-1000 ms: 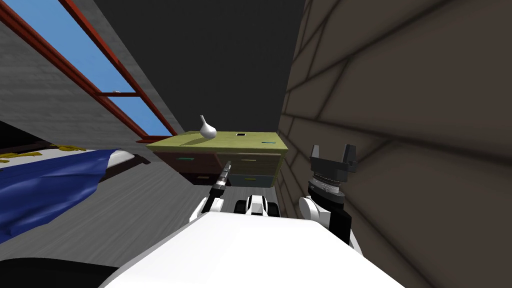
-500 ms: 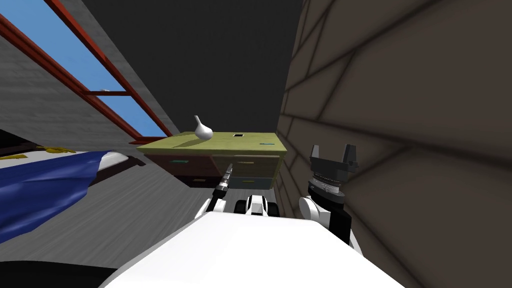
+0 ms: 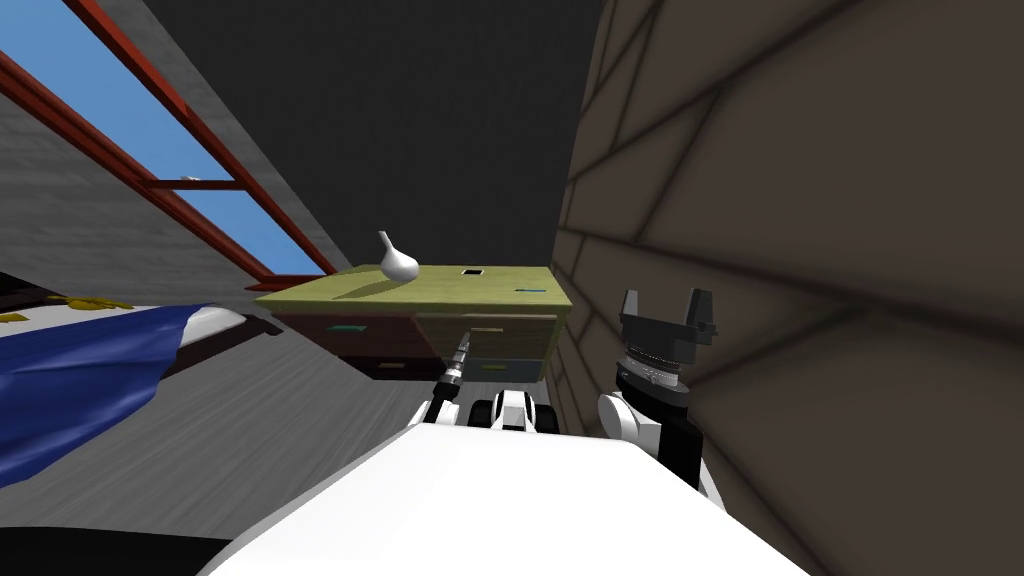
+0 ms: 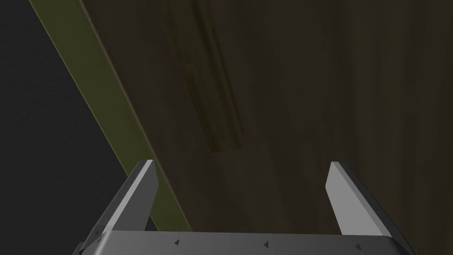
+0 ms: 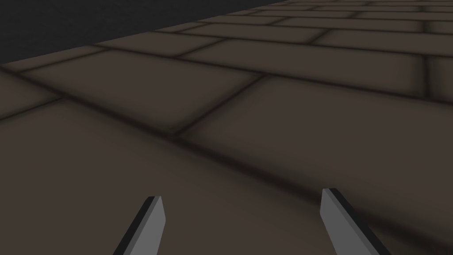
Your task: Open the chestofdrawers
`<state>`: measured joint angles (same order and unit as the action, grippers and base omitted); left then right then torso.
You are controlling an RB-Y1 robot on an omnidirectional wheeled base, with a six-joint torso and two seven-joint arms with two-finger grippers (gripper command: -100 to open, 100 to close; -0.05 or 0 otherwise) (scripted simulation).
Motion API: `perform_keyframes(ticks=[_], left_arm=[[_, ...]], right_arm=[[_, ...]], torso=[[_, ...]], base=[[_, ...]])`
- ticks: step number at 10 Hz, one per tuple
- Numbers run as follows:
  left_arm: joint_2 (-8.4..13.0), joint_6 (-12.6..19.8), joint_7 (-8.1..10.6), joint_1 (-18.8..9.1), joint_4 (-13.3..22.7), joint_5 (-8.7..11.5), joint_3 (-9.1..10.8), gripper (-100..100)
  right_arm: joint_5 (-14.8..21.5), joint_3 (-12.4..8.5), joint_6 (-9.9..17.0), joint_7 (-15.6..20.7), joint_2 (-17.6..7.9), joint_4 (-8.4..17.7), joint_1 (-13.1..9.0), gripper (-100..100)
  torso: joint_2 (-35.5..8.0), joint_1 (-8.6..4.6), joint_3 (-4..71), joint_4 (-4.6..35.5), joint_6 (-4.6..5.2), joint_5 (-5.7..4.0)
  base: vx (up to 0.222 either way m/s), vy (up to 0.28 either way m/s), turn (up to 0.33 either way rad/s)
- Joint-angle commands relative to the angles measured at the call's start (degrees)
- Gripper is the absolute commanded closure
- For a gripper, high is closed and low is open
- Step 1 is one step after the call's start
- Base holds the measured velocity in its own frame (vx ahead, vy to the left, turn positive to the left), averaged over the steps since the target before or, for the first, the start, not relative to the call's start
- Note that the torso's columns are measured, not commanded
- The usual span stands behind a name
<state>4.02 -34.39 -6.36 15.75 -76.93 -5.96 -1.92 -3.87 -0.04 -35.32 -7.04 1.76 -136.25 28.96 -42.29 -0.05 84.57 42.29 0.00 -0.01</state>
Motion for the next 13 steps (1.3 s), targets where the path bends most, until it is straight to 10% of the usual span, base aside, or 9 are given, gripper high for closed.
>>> perform_keyframes(ticks=[1,5,6,13], left_arm=[[-3.0,0.0,-0.13,-0.4,1.8,-0.1,0.02,-100],[-2.5,1.8,-0.15,-0.9,0.1,-0.1,0.11,-100],[-2.5,0.4,-0.16,-0.5,1.2,-0.1,0.01,100],[-2.5,2.8,0.12,0.1,-2.0,-0.5,-1.01,100]], right_arm=[[0.0,0.0,0.0,0.0,0.0,0.0,0.0,0],[0.0,0.0,0.0,0.0,0.0,0.0,0.0,0],[0.0,0.0,0.0,0.0,0.0,0.0,0.0,0],[0.0,0.0,0.0,0.0,0.0,0.0,0.0,0]], torso=[[0.0,0.03,0.0,0.0,0.0,0.0],[0.1,0.08,0.1,0.0,0.0,0.02],[0.0,0.06,0.0,0.0,-0.01,0.02],[0.5,0.21,0.3,-0.2,-0.06,0.06]], base=[[0.043,-0.02,-0.005],[0.049,-0.003,-0.007],[-0.045,0.012,0.017],[-0.135,-0.005,0.01]])
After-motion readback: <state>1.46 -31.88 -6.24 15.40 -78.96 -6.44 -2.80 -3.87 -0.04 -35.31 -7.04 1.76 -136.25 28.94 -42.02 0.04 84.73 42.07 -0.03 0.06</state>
